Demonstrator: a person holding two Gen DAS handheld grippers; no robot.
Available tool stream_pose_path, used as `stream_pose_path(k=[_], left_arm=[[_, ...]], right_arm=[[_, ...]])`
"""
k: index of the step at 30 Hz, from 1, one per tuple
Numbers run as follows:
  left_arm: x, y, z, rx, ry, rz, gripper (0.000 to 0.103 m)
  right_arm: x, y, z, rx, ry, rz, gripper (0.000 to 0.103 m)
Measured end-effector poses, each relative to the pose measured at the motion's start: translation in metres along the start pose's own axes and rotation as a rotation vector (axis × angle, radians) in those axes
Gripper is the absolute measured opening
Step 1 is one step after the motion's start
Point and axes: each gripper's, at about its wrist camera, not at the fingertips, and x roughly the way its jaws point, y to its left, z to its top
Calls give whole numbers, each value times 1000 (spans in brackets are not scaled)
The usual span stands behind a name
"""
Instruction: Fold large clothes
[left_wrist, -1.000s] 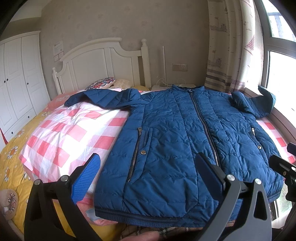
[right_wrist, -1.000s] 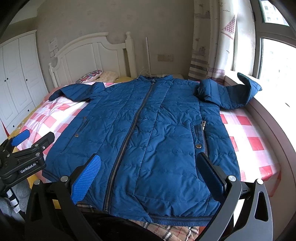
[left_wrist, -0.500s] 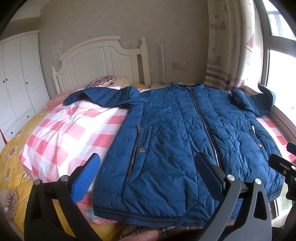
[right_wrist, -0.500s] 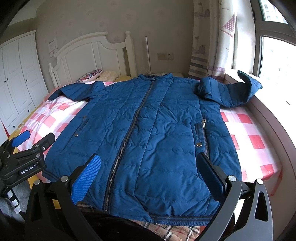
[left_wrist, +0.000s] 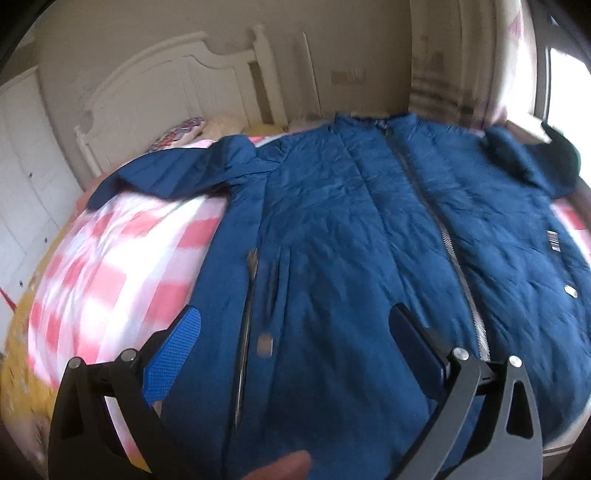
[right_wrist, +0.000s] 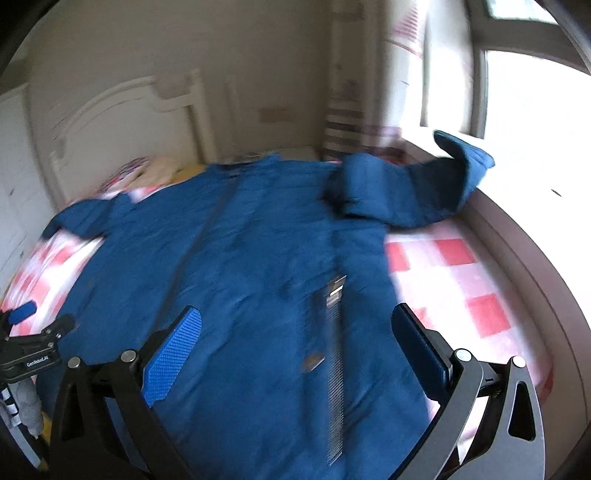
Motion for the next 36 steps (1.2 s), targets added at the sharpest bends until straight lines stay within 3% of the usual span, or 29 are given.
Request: stream_pose_path(k=[5, 8, 10, 13, 15, 17, 19, 23, 27, 30, 31, 33, 34, 35, 36], left_arm=[[86, 8, 55, 0, 71, 22, 101], [117, 17, 69, -25, 94, 37, 101], [132, 28, 70, -80, 120, -24, 101], [136, 40, 65, -155, 124, -91, 101], [138, 41, 64, -179, 130, -104, 101], [142, 39, 63, -180, 147, -97, 101], [144, 36, 64, -179, 155, -86, 101], [146, 38, 65, -201, 166, -78, 101], [148, 38, 65, -207, 171, -72, 101], [149, 39, 66, -207, 174, -75, 101], [148, 39, 66, -206, 174, -76, 101], [148, 39, 66, -202, 174, -78, 101], [148, 39, 65, -198, 175, -80, 101], [148, 39, 65, -194, 176, -83, 101], [148, 40, 65, -191, 177, -84, 101]], right_arm=[[59, -66, 55, 171, 6, -121, 99], [104, -101, 85, 256, 25, -192, 98], [134, -119, 104, 269, 43, -278, 94], [164, -142, 123, 278, 60, -339, 85], [180, -156, 131, 289, 79, -393, 75], [187, -161, 135, 297, 58, -409, 36], [182, -154, 138, 278, 2, -364, 16], [151, -89, 152, 86, -162, -252, 11], [125, 20, 145, -206, -223, -21, 11], [126, 78, 124, -335, -174, 114, 11], [127, 89, 117, -347, -155, 127, 16], [132, 95, 104, -343, -127, 111, 40], [134, 89, 100, -327, -124, 71, 65], [133, 83, 99, -311, -131, 33, 80], [130, 69, 97, -277, -150, -28, 81]])
